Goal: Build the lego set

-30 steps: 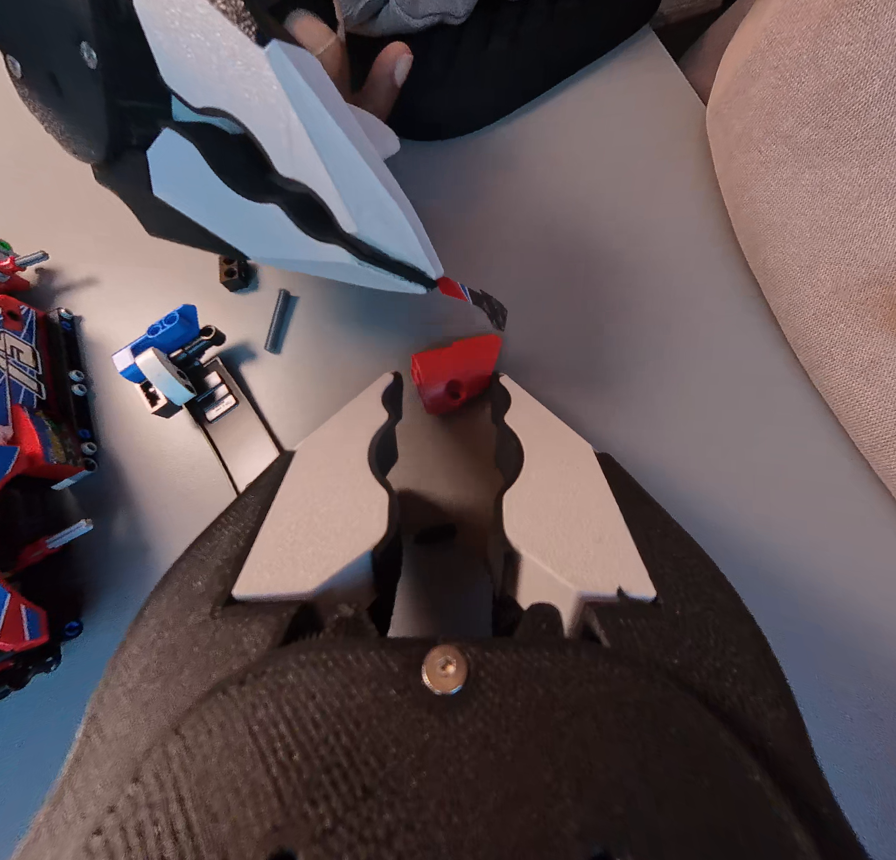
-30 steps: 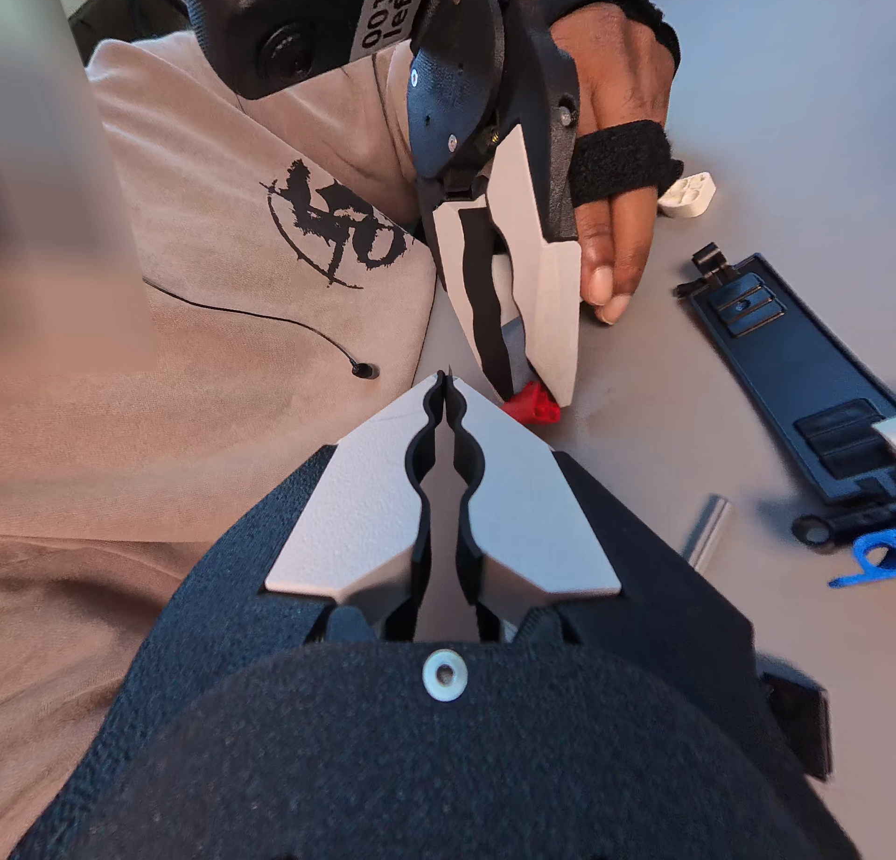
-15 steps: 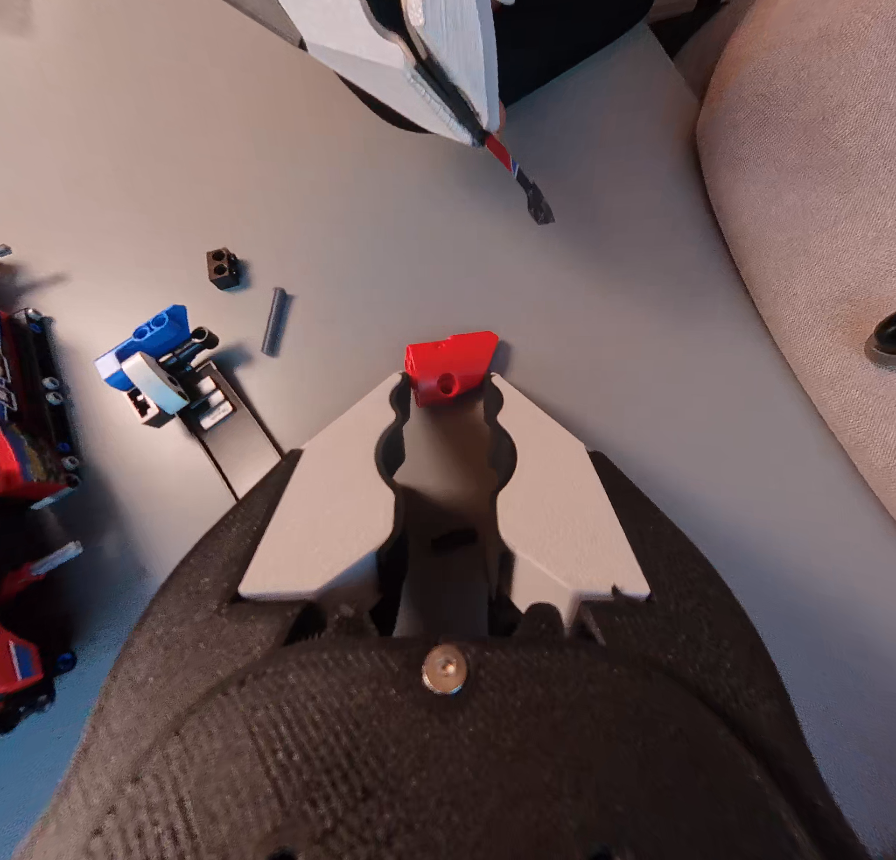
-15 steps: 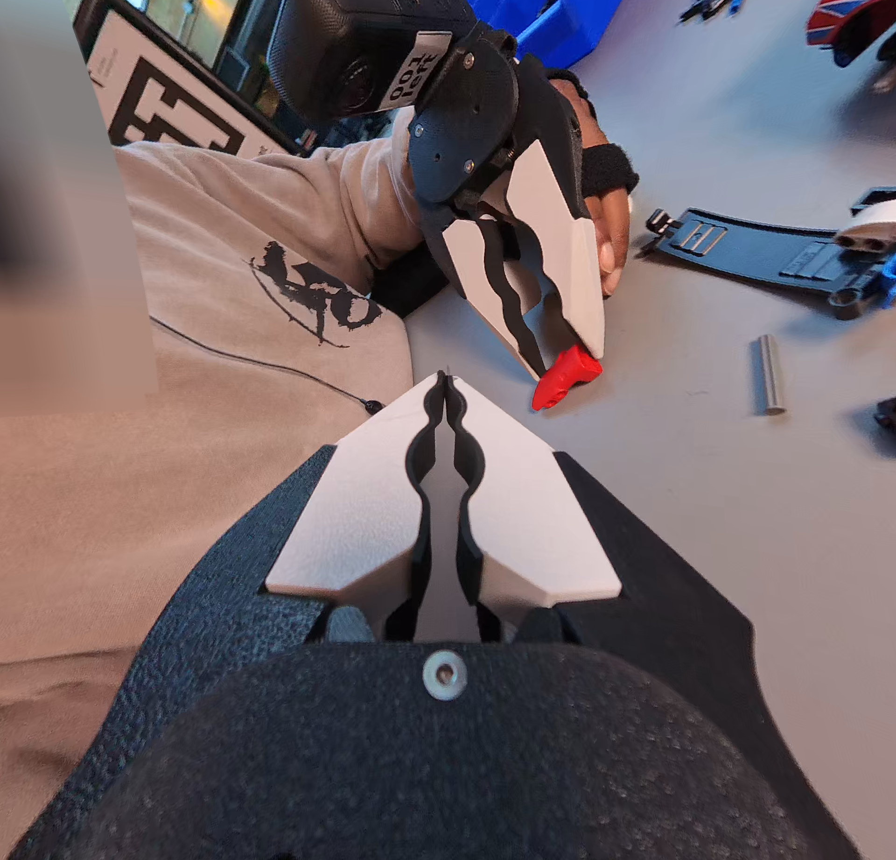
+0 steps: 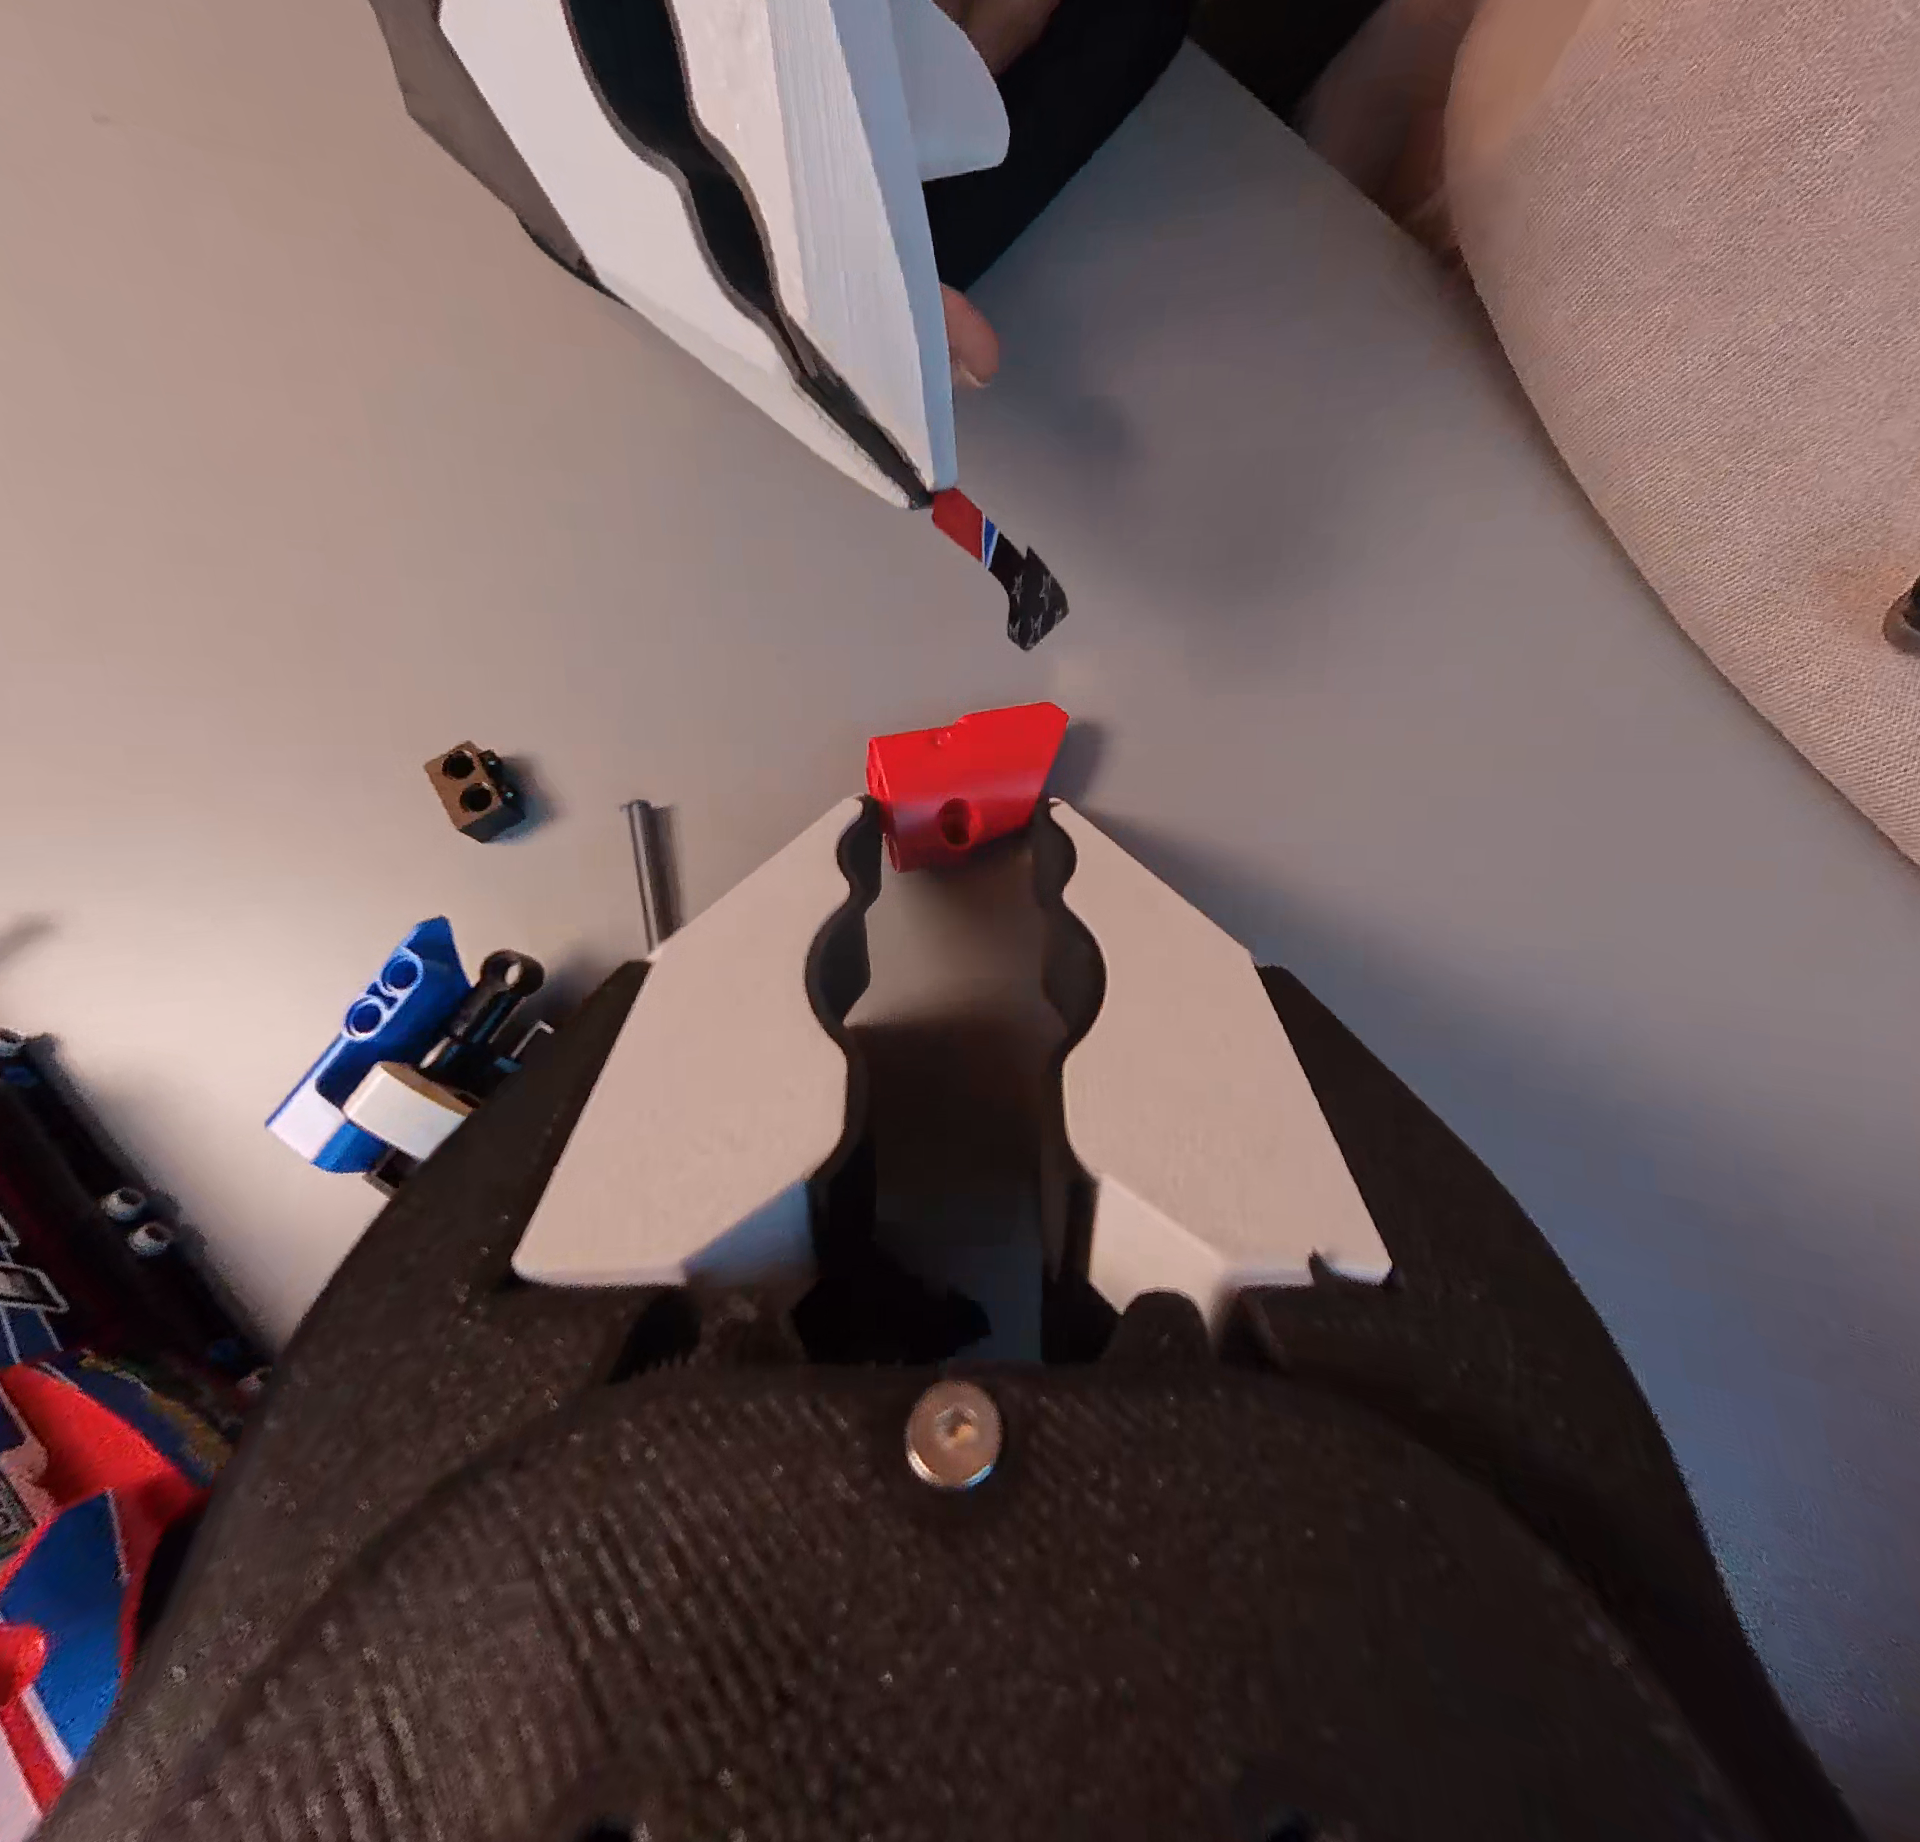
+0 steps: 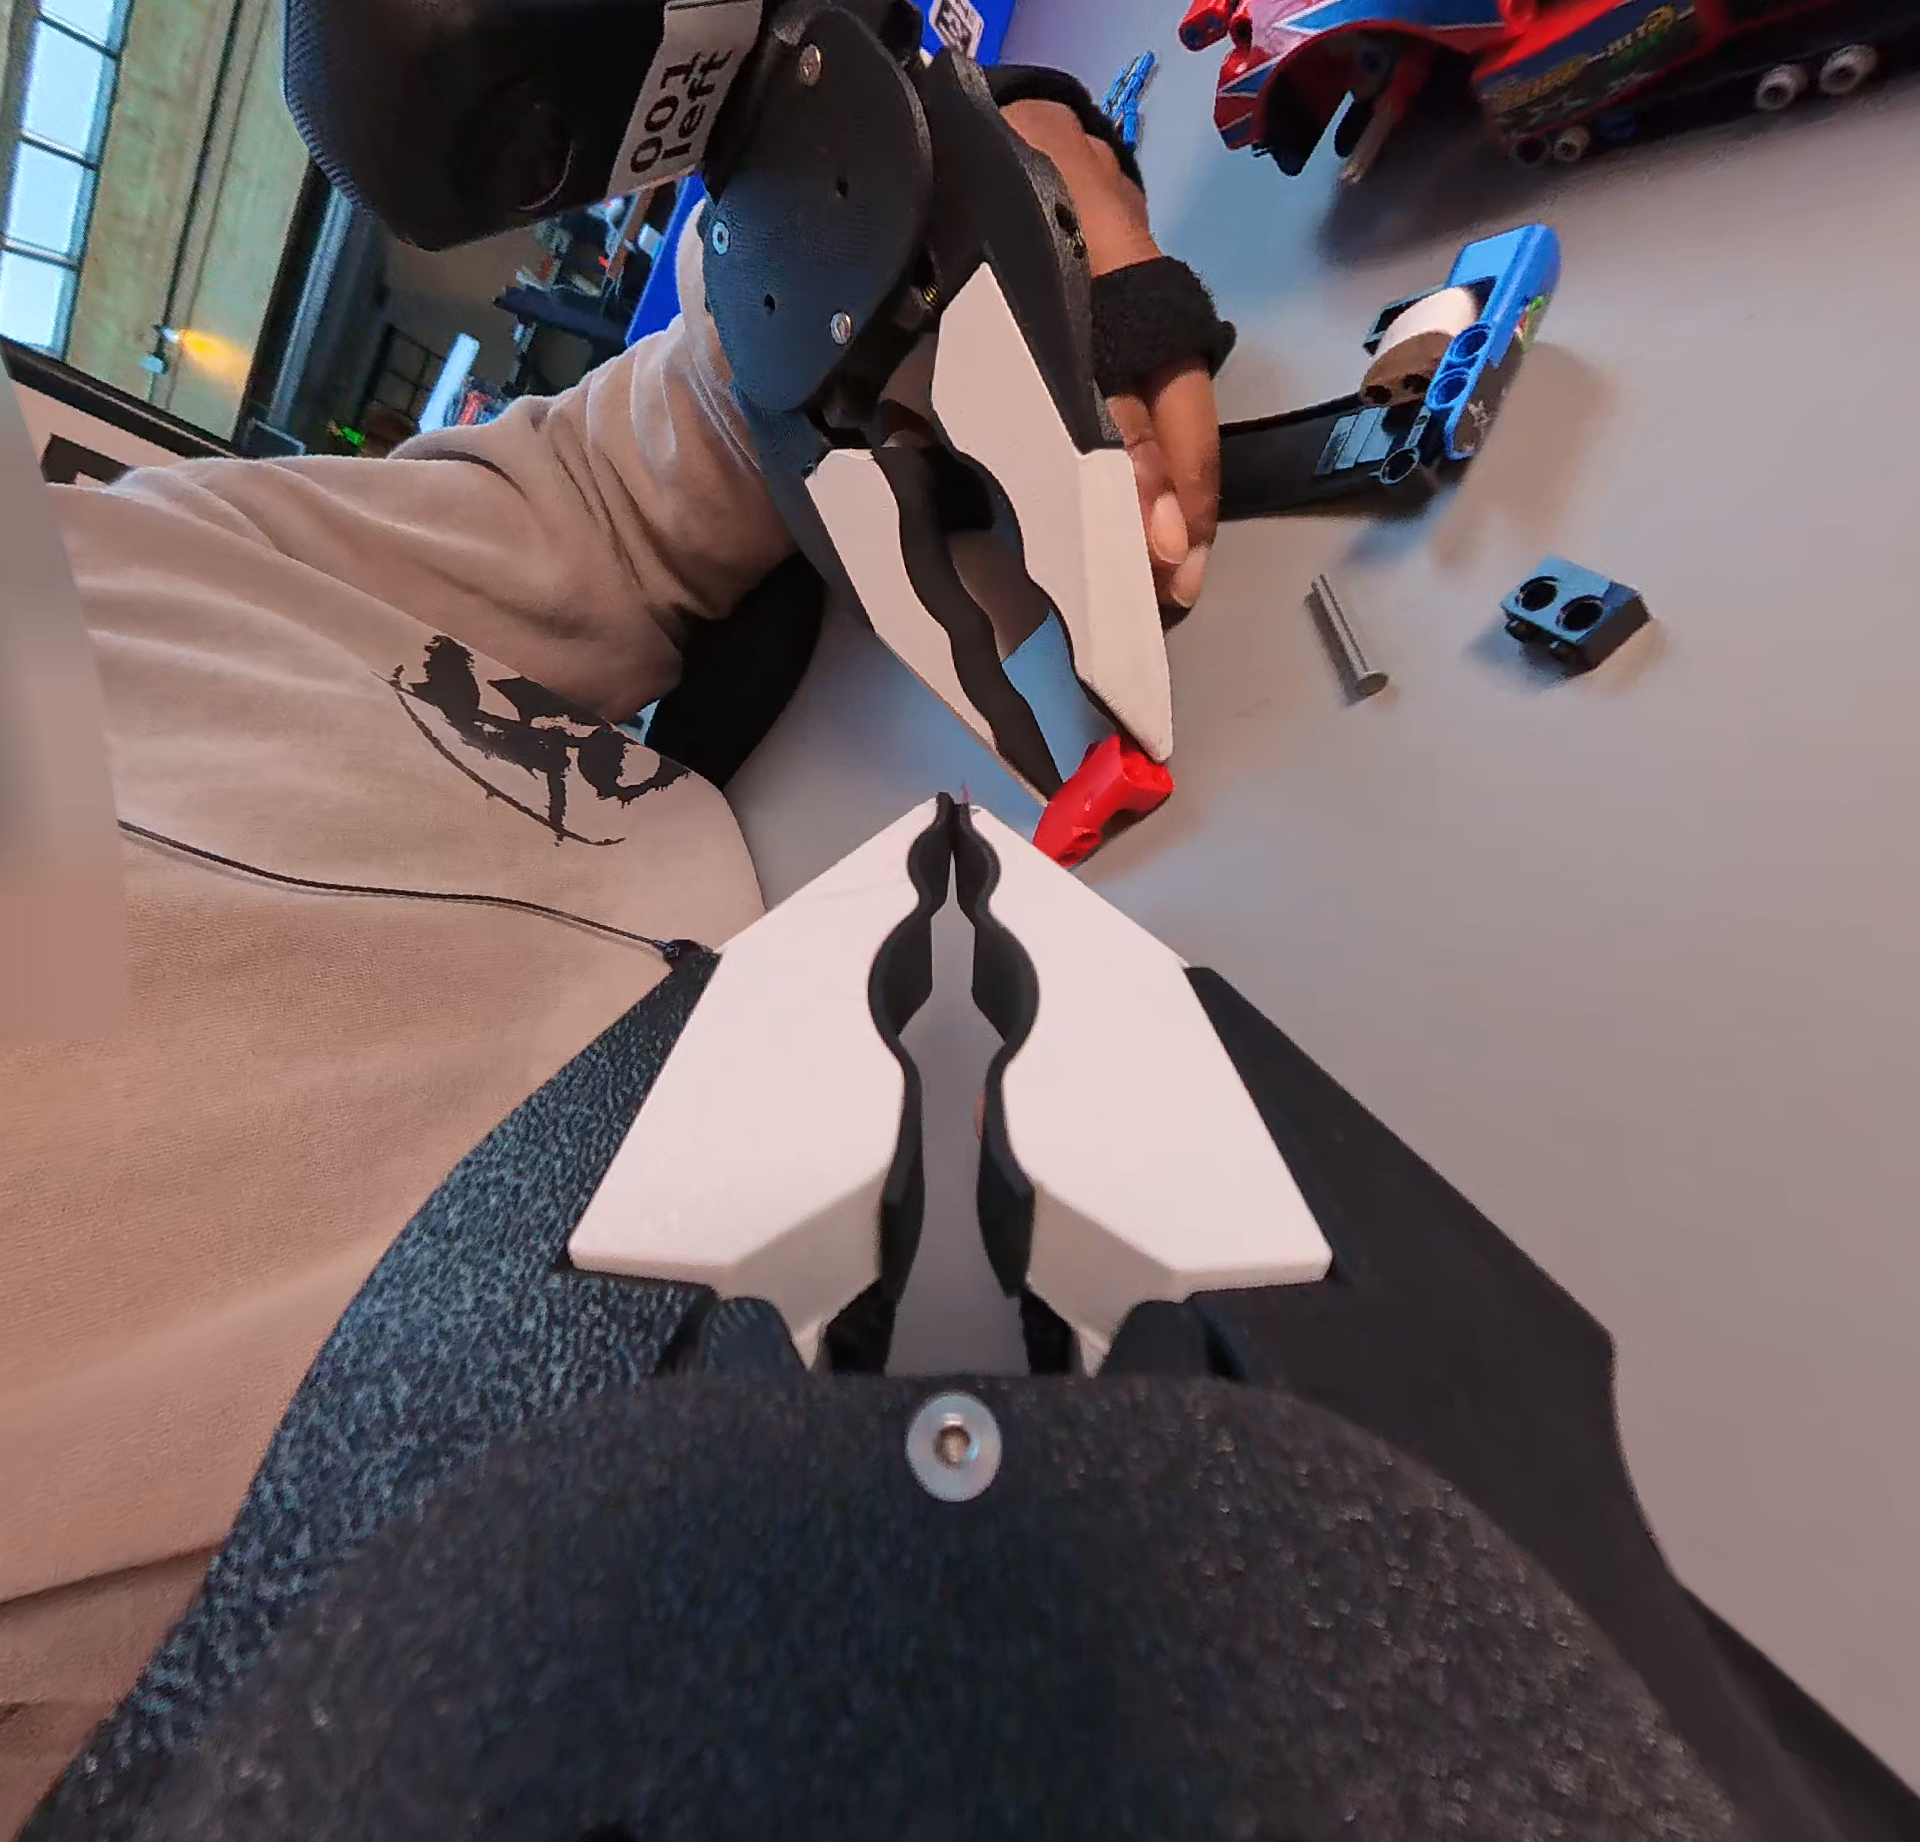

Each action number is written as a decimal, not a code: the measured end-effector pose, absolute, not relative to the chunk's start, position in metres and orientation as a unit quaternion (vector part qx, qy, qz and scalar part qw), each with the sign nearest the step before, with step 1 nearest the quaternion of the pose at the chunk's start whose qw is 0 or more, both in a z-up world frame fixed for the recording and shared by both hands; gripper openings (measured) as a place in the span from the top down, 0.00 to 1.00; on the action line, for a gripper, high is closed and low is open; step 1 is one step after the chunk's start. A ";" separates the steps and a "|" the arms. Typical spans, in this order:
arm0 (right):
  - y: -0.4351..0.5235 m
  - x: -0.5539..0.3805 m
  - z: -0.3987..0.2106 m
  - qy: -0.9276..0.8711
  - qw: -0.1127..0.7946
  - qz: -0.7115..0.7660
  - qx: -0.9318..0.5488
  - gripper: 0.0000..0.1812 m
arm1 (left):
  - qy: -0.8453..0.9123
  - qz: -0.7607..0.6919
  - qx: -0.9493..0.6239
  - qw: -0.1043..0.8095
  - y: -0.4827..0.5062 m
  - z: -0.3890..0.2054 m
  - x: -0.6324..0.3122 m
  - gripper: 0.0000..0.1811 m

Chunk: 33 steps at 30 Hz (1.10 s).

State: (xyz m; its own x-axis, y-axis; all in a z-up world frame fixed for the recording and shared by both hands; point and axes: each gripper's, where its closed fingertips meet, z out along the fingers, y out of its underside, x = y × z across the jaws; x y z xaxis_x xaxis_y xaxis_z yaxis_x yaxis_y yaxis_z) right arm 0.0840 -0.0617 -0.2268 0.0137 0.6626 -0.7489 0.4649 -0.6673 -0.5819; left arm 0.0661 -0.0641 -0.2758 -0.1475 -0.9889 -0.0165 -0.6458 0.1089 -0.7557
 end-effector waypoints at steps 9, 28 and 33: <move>-0.060 0.083 -0.226 -0.403 0.062 0.595 -0.693 1.00 | 0.683 -0.319 -0.585 0.299 -0.065 -0.272 0.068 0.85; -0.053 0.098 -0.186 -0.367 0.107 0.694 -0.610 1.00 | 0.464 -0.192 -0.763 0.407 0.111 -0.205 -0.052 0.86; -0.054 0.100 -0.183 -0.366 0.106 0.703 -0.600 1.00 | 0.464 -0.193 -0.767 0.400 0.115 -0.205 -0.053 0.82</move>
State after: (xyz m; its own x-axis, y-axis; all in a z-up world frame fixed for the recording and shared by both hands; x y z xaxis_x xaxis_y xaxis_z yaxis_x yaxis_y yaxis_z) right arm 0.0997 -0.0537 -0.1829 -0.2566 0.5877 -0.7673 0.2909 -0.7102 -0.6412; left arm -0.0533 0.1147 -0.2049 0.4959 -0.8651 -0.0753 -0.5570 -0.2503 -0.7919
